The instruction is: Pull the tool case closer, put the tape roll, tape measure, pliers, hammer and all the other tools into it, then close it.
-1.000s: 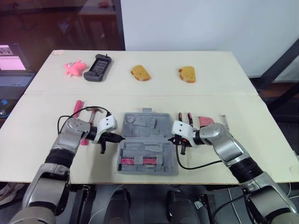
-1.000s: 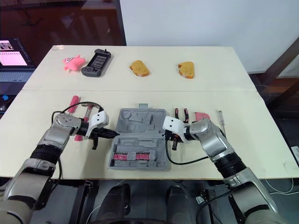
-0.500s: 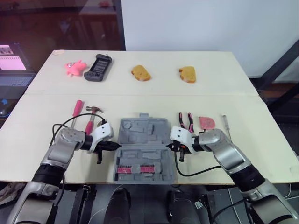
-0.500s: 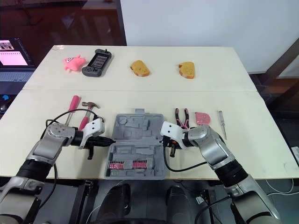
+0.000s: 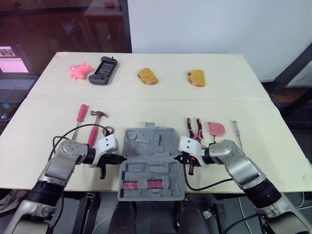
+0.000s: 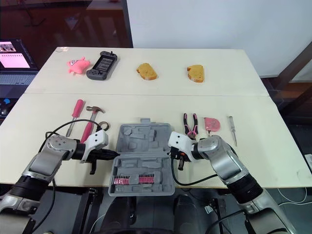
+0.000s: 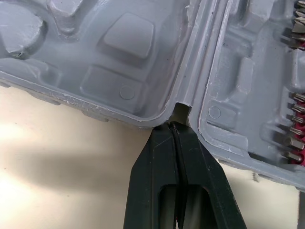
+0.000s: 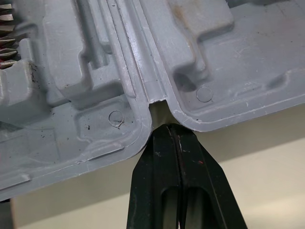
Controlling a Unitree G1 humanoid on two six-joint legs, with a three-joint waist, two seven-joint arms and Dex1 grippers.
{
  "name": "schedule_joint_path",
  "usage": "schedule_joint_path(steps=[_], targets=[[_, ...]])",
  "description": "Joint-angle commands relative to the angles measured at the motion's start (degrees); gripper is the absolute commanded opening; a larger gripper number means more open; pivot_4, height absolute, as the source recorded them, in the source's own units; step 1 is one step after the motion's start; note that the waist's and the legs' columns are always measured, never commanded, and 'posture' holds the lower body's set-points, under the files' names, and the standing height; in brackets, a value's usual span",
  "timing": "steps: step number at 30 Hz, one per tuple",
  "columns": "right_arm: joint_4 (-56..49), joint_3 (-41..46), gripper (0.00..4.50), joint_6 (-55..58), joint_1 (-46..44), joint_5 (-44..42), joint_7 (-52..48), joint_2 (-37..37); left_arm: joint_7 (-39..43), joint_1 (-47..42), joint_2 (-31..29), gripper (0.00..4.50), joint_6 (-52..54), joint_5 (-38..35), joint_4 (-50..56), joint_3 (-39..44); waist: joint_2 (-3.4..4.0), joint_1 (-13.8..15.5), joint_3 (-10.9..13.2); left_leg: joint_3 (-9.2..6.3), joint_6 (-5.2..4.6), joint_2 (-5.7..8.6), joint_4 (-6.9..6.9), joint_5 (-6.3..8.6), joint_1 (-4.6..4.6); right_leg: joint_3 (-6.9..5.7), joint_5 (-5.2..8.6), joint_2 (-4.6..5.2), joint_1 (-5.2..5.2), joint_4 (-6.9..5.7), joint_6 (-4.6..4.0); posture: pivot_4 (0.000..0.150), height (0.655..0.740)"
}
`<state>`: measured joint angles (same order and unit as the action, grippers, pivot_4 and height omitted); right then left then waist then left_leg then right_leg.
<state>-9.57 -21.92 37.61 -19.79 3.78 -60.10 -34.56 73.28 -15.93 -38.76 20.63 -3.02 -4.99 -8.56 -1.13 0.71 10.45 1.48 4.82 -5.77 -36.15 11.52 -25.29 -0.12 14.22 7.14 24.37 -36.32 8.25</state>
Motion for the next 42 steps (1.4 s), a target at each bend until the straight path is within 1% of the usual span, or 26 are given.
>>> schedule_joint_path(steps=[1,10,26,32,35,39,42], targets=[[-3.98,-0.87,0.03,0.65,1.0,-1.98,-0.19,0.22,0.75,0.84,-0.31,0.0,0.08,-2.06,4.0,-1.6,0.0,0.0,0.0,0.0,0.0,0.0,0.0,0.0,0.0,0.0,0.0,0.0,0.0,0.0,0.0,0.15,0.7207],[-5.63,-1.39,0.03,2.04,2.64,-2.55,0.29,-0.19,-1.53,3.22,-1.04,0.0,3.52,-3.48,7.72,-0.98,0.0,0.0,0.0,-0.01,0.0,0.0,0.0,0.0,0.0,0.0,0.0,0.0,0.0,0.0,-0.01,0.15,0.7207],[-6.63,-1.6,0.03,3.79,3.89,-3.87,0.28,-1.81,-2.16,3.82,-2.54,0.0,4.22,-4.39,8.43,-1.47,0.0,0.01,0.0,-0.02,-0.01,0.0,0.0,0.0,0.0,0.0,0.01,0.0,0.0,0.0,-0.01,0.15,0.7207],[-5.87,-0.62,0.03,4.19,4.08,-4.2,0.87,-2.67,-4.0,4.15,-2.15,0.0,4.72,-4.28,9.24,-1.21,-0.01,0.05,-0.01,-0.02,-0.01,0.0,-0.01,0.0,0.0,0.0,0.01,0.0,0.0,0.0,-0.01,0.15,0.7207],[-4.8,0.64,0.03,3.32,3.87,-4.31,1.29,-3.64,-4.98,3.63,-2.42,0.0,4.36,-4.06,8.31,-0.67,-0.01,0.11,0.0,-0.02,-0.01,0.0,-0.01,0.0,0.0,0.0,0.01,0.0,-0.01,0.0,-0.01,0.15,0.7207],[-3.13,4.32,0.03,5.36,4.44,-6.79,0.26,-7.11,-6.23,4.04,-5.07,0.0,4.7,-3.64,7.83,1.14,-0.01,0.11,0.0,-0.02,-0.01,0.0,-0.02,0.0,-0.01,0.0,0.01,0.0,0.0,0.0,-0.01,0.15,0.7207],[-1.57,6.68,0.03,3.51,5.56,-8.86,-1.11,-10.12,-6.97,4.58,-6.44,0.0,5.89,-5.23,8.08,2.89,-0.01,0.12,0.0,-0.02,-0.01,0.0,-0.02,0.0,-0.01,0.0,0.0,0.0,0.0,0.01,-0.01,0.15,0.7207]])
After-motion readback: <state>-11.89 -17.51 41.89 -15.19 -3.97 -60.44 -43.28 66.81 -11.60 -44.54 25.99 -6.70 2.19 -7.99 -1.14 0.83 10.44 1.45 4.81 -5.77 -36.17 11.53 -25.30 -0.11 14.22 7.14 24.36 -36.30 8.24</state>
